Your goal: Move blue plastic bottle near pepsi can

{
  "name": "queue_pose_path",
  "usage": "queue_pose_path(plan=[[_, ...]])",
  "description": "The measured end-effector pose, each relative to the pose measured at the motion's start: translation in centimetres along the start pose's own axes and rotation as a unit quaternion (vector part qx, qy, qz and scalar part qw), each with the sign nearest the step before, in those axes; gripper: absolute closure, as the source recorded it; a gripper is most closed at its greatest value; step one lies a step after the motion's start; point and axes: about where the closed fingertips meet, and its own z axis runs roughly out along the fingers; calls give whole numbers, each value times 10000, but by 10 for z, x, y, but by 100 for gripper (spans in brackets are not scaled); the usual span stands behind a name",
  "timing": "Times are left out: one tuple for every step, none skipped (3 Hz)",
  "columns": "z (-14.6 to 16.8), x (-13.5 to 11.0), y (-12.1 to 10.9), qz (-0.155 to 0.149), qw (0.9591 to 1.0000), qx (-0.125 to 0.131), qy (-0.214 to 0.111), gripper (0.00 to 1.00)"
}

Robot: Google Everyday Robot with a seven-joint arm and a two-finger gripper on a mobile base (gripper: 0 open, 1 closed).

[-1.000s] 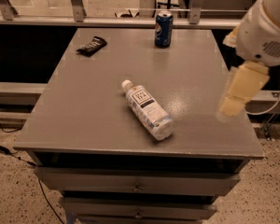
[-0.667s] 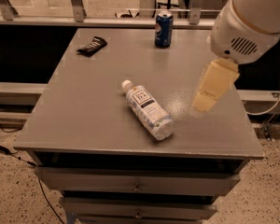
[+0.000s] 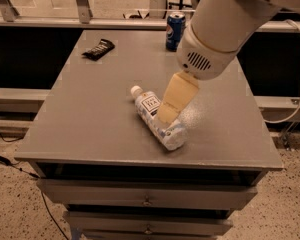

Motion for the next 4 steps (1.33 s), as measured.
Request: queue_pose_path(plan=[[32,-4,21,303,9994,-180,-29,0],[54,-4,34,480,9985,-274,-61,0],[75,-5,44,622,9974,-319,-143,0],[89,-6,48,707,9968,-311,-191,16]])
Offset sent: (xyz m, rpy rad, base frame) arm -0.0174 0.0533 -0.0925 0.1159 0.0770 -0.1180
